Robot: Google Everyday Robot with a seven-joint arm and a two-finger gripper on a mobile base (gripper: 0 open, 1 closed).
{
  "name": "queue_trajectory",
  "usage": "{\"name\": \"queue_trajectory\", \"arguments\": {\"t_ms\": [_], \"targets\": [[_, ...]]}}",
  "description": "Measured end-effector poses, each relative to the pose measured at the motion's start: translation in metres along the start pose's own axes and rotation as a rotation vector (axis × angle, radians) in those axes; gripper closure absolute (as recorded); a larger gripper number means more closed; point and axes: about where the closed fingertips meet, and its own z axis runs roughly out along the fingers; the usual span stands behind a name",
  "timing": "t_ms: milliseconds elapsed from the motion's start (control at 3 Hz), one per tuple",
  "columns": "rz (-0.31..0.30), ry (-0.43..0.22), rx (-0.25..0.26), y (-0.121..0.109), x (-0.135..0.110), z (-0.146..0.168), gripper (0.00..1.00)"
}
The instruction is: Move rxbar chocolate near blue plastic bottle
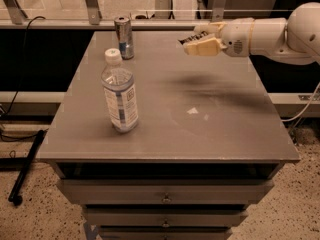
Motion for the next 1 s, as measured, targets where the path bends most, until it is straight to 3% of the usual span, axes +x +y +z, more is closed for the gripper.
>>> {"name": "queue_trajectory", "arguments": {"t_ms": [1000], "targets": [[-0.027, -0.089, -0.173, 0.091, -0.043, 0.022, 1.00]]}}
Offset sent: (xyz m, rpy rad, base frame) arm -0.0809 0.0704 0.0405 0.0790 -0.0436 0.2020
